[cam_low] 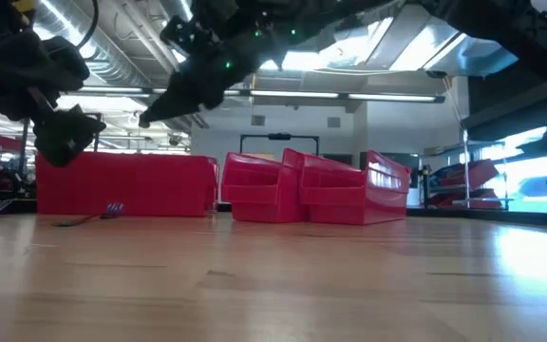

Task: Sort silverware
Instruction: Put the blue fork into the left red bin

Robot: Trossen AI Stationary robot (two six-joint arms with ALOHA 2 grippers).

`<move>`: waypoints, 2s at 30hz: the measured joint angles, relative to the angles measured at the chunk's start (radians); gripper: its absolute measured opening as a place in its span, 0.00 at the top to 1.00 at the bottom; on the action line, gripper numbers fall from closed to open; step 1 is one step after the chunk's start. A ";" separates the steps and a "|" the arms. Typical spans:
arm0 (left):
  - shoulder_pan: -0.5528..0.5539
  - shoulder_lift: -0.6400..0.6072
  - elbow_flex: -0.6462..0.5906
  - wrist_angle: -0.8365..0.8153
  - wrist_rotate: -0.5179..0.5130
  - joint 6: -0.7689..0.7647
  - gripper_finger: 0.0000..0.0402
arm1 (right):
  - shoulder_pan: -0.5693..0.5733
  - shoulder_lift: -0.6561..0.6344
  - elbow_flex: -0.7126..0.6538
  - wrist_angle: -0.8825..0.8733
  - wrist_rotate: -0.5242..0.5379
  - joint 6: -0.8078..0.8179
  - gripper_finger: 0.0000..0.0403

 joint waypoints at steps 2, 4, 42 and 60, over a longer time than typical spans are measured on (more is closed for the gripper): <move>0.000 0.002 0.000 -0.001 -0.006 0.023 0.41 | 0.012 0.000 -0.048 0.065 0.004 -0.038 0.65; 0.000 0.009 0.000 -0.003 -0.022 0.052 0.41 | 0.021 0.000 -0.091 0.117 0.008 -0.073 0.65; -0.083 0.559 0.385 -0.631 -0.574 -0.493 0.41 | 0.054 -0.016 -0.167 0.011 0.351 -0.131 0.65; -0.144 0.991 0.465 -0.473 -0.476 -1.003 0.41 | 0.065 -0.160 -0.166 -0.209 0.258 -0.264 0.65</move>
